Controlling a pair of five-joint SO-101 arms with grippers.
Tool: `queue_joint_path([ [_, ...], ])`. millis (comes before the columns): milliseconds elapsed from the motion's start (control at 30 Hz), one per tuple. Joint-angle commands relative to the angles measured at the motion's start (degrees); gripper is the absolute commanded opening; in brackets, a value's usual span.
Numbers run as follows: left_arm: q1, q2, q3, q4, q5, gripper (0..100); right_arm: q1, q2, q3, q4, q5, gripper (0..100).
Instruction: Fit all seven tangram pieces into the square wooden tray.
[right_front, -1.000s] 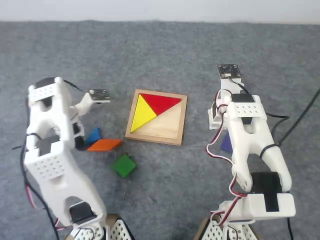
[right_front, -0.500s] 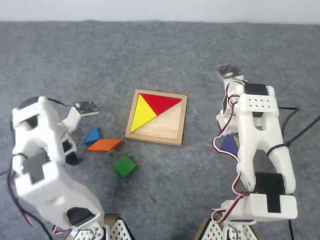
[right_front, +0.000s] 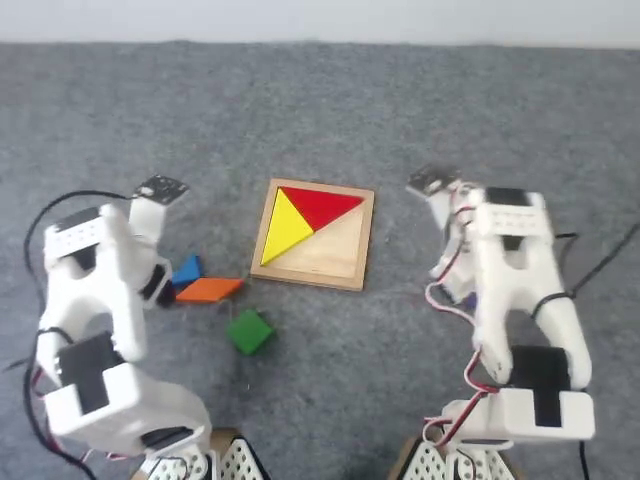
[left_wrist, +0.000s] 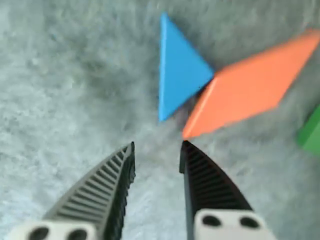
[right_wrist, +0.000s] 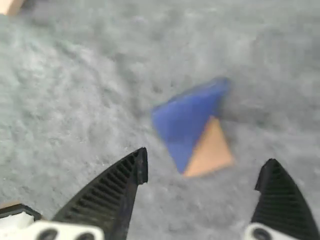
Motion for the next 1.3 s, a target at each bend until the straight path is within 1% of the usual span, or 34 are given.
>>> queue_joint_path([
  [0, 2.9, -3.0, 0.5, -3.7, 8.5, 15, -4.4, -3.0, 2.7, -4.1, 0.7, 33.1],
  [67, 3.8, -3.3, 2.6, -6.7, 11.7, 15, -5.7, -2.9, 3.9, -6.7, -0.4, 30.7],
  [133, 4.2, -3.7, 4.3, -8.4, 13.8, 15, -5.8, -2.9, 4.4, -10.3, -3.6, 27.7],
  [267, 4.2, -4.7, 4.6, -8.9, 14.9, 15, -3.3, -1.0, 4.0, -14.4, -8.7, 21.2],
  [400, 4.3, -4.7, 4.7, -8.9, 14.9, 15, -0.1, 3.6, 3.6, -16.4, -9.0, 18.7],
  [500, 4.3, -4.7, 4.7, -8.9, 14.9, 15, 1.1, 7.0, 2.1, -14.6, -8.9, 18.7],
  [567, 4.3, -4.6, 4.7, -8.9, 14.9, 15, 1.5, 8.7, -0.3, -11.0, -6.5, 18.7],
  [667, 4.3, -4.6, 4.7, -8.9, 14.9, 15, 1.5, 10.7, -3.4, -5.1, -0.4, 18.8],
  [867, 4.1, -4.6, 4.7, -8.9, 14.8, 15, 1.5, 13.8, -6.9, 0.5, 9.1, 18.8],
  [933, 4.1, -4.6, 4.7, -9.1, 14.8, 15, 1.1, 14.5, -8.1, 2.8, 11.0, 22.1],
  [1033, 4.2, -5.1, 5.6, -10.1, 14.8, 15, 0.4, 14.8, -10.1, 5.9, 11.3, 34.0],
  [1100, 4.1, -5.1, 5.8, -10.1, 14.8, 15, -0.4, 14.7, -10.9, 7.0, 11.9, 39.2],
  [1200, 4.1, -5.1, 5.8, -10.1, 14.8, 15, -1.3, 14.6, -10.9, 9.9, 17.5, 39.2],
  [1267, 4.1, -5.1, 5.8, -10.1, 14.8, 15, -1.4, 14.7, -10.8, 11.6, 20.3, 36.6],
])
